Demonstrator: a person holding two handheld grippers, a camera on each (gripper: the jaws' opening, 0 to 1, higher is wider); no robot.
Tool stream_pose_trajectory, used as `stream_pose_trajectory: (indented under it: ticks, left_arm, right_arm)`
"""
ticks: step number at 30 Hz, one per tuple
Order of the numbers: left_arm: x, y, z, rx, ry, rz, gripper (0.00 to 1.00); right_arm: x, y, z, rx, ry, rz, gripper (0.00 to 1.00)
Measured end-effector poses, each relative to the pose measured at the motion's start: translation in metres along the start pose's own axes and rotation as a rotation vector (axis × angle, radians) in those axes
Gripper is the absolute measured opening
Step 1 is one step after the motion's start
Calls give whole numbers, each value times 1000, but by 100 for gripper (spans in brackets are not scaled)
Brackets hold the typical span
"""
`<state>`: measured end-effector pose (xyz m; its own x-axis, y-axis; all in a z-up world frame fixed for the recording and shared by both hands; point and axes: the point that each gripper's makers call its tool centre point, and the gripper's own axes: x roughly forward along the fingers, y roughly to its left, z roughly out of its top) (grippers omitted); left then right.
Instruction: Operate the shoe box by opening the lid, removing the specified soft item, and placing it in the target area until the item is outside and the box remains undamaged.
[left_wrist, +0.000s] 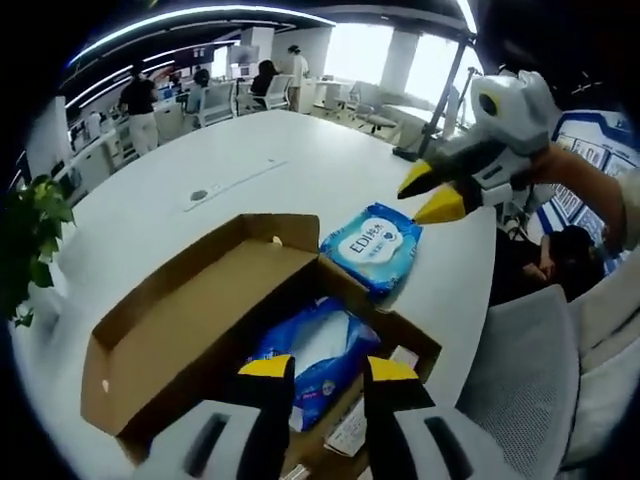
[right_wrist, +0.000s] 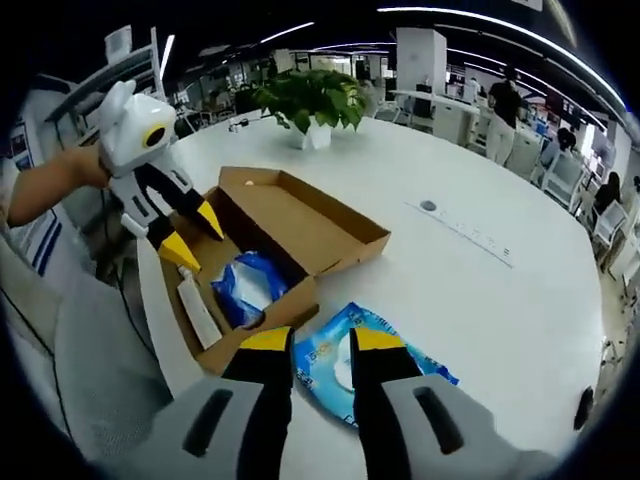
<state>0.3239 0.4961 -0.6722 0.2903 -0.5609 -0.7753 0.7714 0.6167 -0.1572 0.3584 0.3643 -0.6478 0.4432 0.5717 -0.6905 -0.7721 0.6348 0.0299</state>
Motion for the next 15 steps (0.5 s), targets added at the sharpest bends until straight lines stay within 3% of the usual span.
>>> stream_pose_trajectory:
  ticks: [3,15]
  left_arm:
    - [1,-2,-6,28,5,-25,27]
    - [16,4,-16,95,29,-69,25]
  right_arm:
    - [9,9,0,-87,25,15,19]
    - [40,36,8,-173,47,89,18]
